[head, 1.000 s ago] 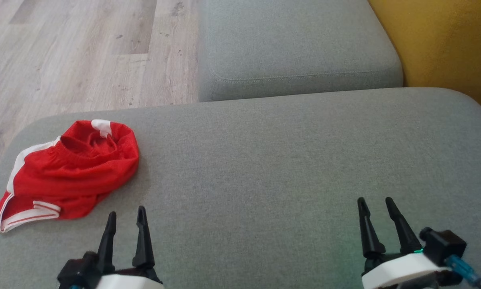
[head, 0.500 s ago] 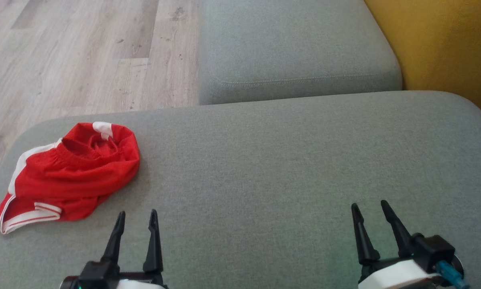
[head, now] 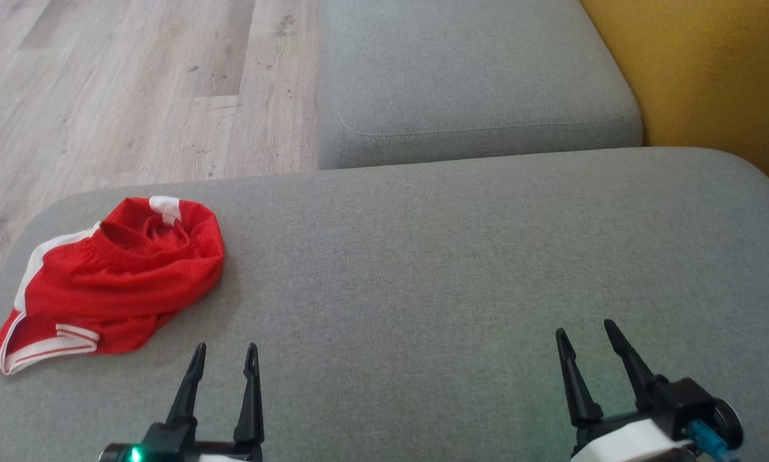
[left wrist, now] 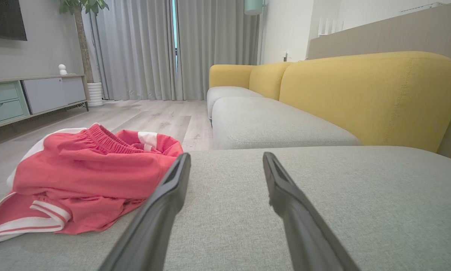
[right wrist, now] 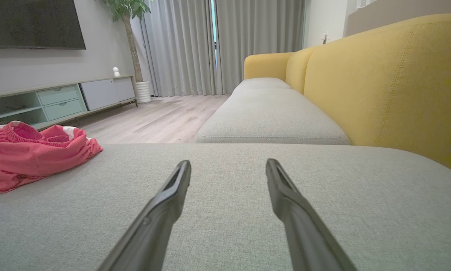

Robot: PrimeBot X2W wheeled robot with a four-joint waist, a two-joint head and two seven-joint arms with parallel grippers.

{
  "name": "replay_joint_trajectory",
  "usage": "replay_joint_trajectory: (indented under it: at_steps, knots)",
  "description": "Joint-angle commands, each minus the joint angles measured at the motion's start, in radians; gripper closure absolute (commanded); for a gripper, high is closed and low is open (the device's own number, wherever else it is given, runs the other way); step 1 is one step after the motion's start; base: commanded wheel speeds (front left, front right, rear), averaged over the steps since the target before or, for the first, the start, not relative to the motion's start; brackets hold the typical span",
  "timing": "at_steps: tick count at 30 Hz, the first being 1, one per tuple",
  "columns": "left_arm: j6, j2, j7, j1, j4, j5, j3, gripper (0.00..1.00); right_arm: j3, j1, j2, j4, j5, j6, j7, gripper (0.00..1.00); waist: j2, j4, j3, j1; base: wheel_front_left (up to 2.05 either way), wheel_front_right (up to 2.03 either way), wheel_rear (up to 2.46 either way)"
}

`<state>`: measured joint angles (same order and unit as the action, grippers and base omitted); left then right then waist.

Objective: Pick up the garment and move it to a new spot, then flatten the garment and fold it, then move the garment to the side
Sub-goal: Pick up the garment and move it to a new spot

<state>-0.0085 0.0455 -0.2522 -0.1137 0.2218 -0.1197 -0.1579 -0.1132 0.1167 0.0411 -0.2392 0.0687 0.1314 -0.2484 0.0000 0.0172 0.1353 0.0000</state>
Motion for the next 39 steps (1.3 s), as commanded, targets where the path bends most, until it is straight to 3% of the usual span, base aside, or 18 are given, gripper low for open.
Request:
replay_joint_trajectory:
  at_steps: [1,7,11,30,39]
  knots:
    - [0.007,0.005,-0.01,0.031,-0.028,-0.003,0.033,0.0,-0.018,-0.022,0.009,0.03,-0.01,-0.001,-0.013,0.0,0.0,0.0,0.0,0.0,0.0,0.0,0.0]
    - [0.005,0.005,-0.01,0.032,-0.017,-0.001,0.032,0.0,-0.014,-0.021,0.009,0.028,-0.01,-0.001,-0.013,0.0,0.0,0.007,-0.003,0.0,0.0,0.0,0.0]
    - [0.003,0.005,-0.01,0.039,-0.013,0.004,0.036,0.0,-0.006,-0.015,0.009,0.029,-0.009,-0.001,-0.013,0.0,0.0,0.047,-0.014,0.0,0.0,0.0,0.0]
    - [0.004,0.005,-0.01,0.014,-0.037,0.018,0.156,0.0,-0.033,-0.041,0.009,0.026,-0.004,-0.001,-0.013,0.0,0.0,0.429,-0.075,0.0,0.0,0.0,0.0]
    - [0.016,0.005,-0.01,-0.011,-0.061,0.009,0.208,0.0,-0.055,-0.057,0.009,0.014,-0.015,-0.001,-0.013,0.0,0.0,0.451,-0.081,0.0,0.0,0.0,0.0]
